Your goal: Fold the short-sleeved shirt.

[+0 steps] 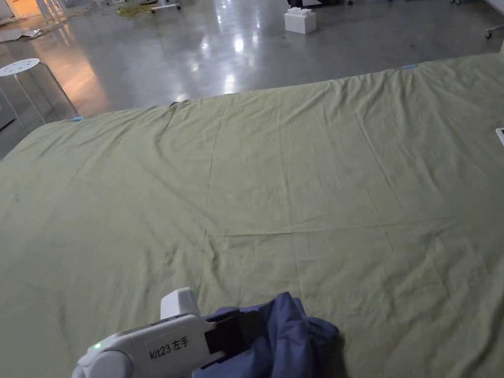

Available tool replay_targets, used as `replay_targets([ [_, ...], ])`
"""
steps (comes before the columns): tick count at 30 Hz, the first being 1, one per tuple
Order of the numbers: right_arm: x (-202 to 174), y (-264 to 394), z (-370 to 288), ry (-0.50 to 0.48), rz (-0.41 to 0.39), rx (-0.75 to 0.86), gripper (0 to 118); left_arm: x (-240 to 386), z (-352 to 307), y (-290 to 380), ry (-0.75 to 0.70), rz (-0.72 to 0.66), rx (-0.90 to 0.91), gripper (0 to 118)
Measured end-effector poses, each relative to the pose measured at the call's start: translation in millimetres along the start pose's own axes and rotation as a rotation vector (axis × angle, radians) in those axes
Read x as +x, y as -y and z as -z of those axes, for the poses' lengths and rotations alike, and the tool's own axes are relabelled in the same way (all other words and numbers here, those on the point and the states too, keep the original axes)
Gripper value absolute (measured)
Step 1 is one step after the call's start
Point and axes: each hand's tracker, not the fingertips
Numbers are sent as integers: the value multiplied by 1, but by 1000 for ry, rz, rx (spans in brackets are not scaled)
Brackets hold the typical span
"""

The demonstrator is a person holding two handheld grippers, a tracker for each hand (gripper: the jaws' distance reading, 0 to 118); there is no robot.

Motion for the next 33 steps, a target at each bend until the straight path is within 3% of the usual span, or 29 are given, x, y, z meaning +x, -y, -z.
replay_targets([
  [4,-4,-1,-3,8,-19,1,0,5,52,22,79,16,-124,10],
  [8,-6,-4,-4,21,-37,0,0,1,108,38,-15,64,-208,7],
  [14,-10,-5,6,-11,-19,-19,0,-4,115,41,-3,36,-176,3],
  [17,-18,-11,23,-66,-3,-28,0,4,92,35,46,67,-138,3],
  [22,-40,-35,85,-230,33,-30,0,-5,-9,18,152,64,94,3],
  [27,-73,-59,171,-392,84,-125,0,-45,-79,14,24,10,183,3],
  [31,-82,-50,241,-382,132,-312,0,-76,-102,24,-26,-65,207,3],
  [33,-79,-35,263,-324,79,-420,0,-85,-103,29,-14,-77,204,6],
])
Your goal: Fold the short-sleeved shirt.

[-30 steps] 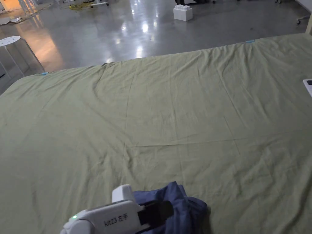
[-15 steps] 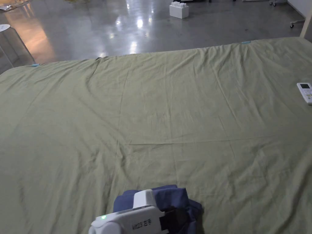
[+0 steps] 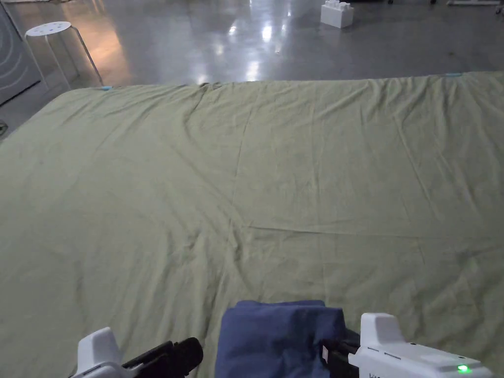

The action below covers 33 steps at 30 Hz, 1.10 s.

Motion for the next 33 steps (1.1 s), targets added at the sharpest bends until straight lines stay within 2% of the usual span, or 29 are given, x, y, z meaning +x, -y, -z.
replay_targets([
  [2,18,16,17,37,-29,-43,0,-7,0,2,4,-11,2,7],
  [3,24,19,13,-28,-5,43,0,-9,3,3,2,-14,3,10],
  [4,26,17,9,-43,52,27,0,-12,6,3,-1,-21,8,18],
  [5,24,13,7,-28,91,12,0,-16,10,1,-1,-32,5,31],
  [6,18,11,4,-7,82,-4,0,-19,15,-1,6,-46,-7,44],
  [8,10,7,8,28,-4,-21,0,-28,29,-3,49,-76,-42,75],
  [10,7,8,9,31,-14,-18,0,-37,47,-6,107,-110,-71,90],
  [11,8,8,8,30,-12,-17,0,-41,57,-7,131,-131,-92,92],
  [13,11,9,8,21,8,-13,0,-47,76,-10,138,-177,-137,93],
  [16,9,10,8,26,27,-12,0,-53,106,-10,230,-162,-216,93],
  [18,6,10,9,39,12,-11,0,-54,124,-8,286,-116,-302,93],
  [20,7,9,9,42,7,-13,0,-53,139,-3,247,-23,-356,90],
  [22,7,9,8,39,14,-14,0,-51,144,-2,301,-17,-346,75],
  [23,7,9,8,38,17,-13,0,-50,145,-3,283,-43,-349,49],
  [24,8,10,8,37,21,-10,0,-49,147,-4,234,-72,-369,34],
  [25,8,11,8,35,27,-6,0,-49,147,-3,185,-39,-365,32],
  [26,9,12,8,31,31,-3,0,-48,147,0,207,-11,-365,31],
  [30,6,11,6,34,33,-1,0,-39,140,-4,175,-39,-377,30],
  [31,2,8,3,36,39,-3,0,-34,136,-10,139,-67,-380,30],
  [33,-13,6,-10,40,69,89,0,-30,120,-25,191,-140,-335,30],
])
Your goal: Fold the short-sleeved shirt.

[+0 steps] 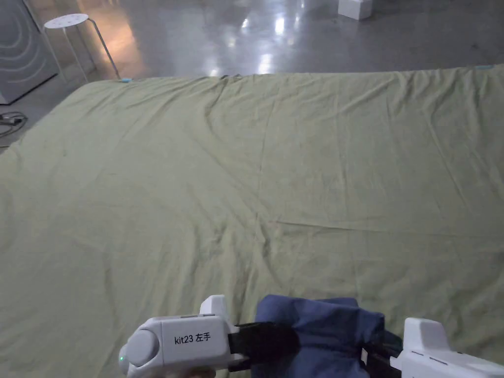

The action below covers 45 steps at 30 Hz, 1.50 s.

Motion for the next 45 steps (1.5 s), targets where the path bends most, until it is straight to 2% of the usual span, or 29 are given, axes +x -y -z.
replay_targets([
  [2,-9,-4,-16,-138,72,78,0,11,-36,-19,55,31,42,28],
  [4,-17,-9,-29,-252,111,118,0,16,-83,-42,-5,90,77,28],
  [6,-23,-13,-38,-236,71,122,0,12,-135,-68,-98,148,111,28],
  [8,-27,-13,-40,-212,45,123,0,-3,-186,-96,-223,139,133,28],
  [10,-25,-11,-36,-207,42,109,0,-17,-228,-119,-367,116,115,28],
  [12,-22,-5,-29,-201,54,74,0,-34,-260,-137,-450,125,120,28],
  [15,-17,4,-19,-184,76,27,0,-60,-288,-154,-500,56,110,28],
  [18,-9,13,-14,-156,118,1,0,-92,-285,-159,-579,-1,129,28],
  [19,-5,16,-15,-152,131,1,0,-104,-279,-160,-585,-14,115,30],
  [21,0,18,-18,-146,138,-5,0,-119,-272,-160,-694,-51,92,60],
  [22,1,18,-22,-136,130,-7,0,-123,-273,-160,-792,-19,94,74],
  [23,3,18,-26,-122,114,2,0,-124,-277,-159,-860,8,111,79],
  [24,6,17,-32,-109,90,12,0,-124,-284,-159,-968,56,165,79],
  [27,17,14,-47,-95,44,54,0,-122,-326,-162,-1076,15,245,79],
  [29,24,8,-61,-48,22,107,0,-84,-342,-149,-1047,155,316,79],
  [33,33,-18,-106,-5,24,249,0,42,-345,-99,-793,371,509,79],
  [36,29,-41,-142,32,-13,397,0,119,-335,-64,-680,630,611,79],
  [38,23,-56,-164,52,-35,502,0,175,-304,-28,-705,860,609,79],
  [41,9,-73,-191,68,-64,624,0,219,-254,17,-869,1130,687,79],
  [43,-1,-77,-205,78,-93,671,0,232,-220,34,-980,1144,752,79],
  [45,-5,-74,-213,68,-121,709,0,245,-190,45,-1017,1113,809,79],
])
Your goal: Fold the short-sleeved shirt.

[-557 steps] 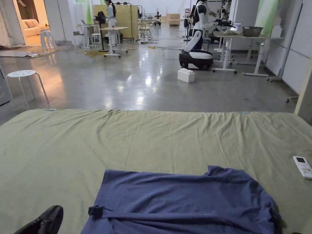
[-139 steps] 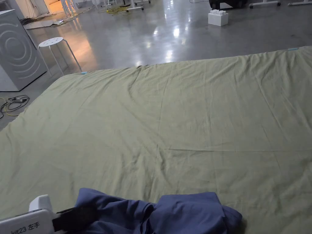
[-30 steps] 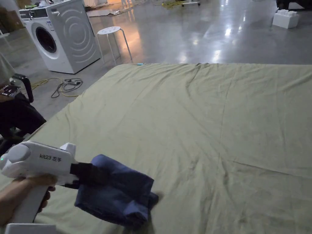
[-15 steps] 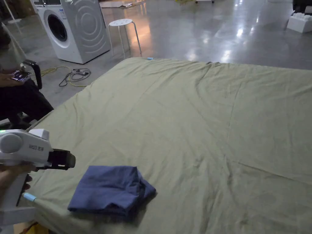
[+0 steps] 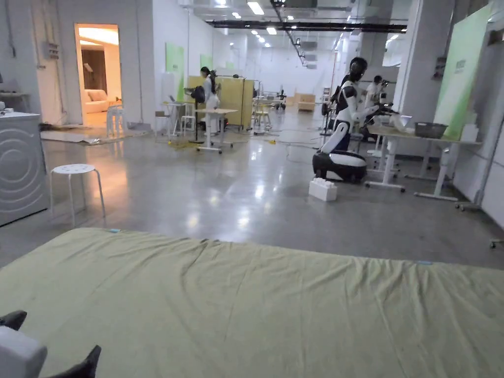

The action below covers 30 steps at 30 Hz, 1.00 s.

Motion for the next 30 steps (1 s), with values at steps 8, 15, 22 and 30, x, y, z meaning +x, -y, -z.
replay_targets([
  [8,-21,1,-40,84,-322,48,0,56,-31,0,159,-257,176,78],
  [15,-15,6,-72,141,-295,158,0,68,-35,16,230,-285,115,54],
  [22,-17,3,-77,155,-336,140,0,69,-44,12,215,-333,184,4],
  [30,-31,0,-78,116,-355,174,0,70,-55,2,190,-289,233,0],
])
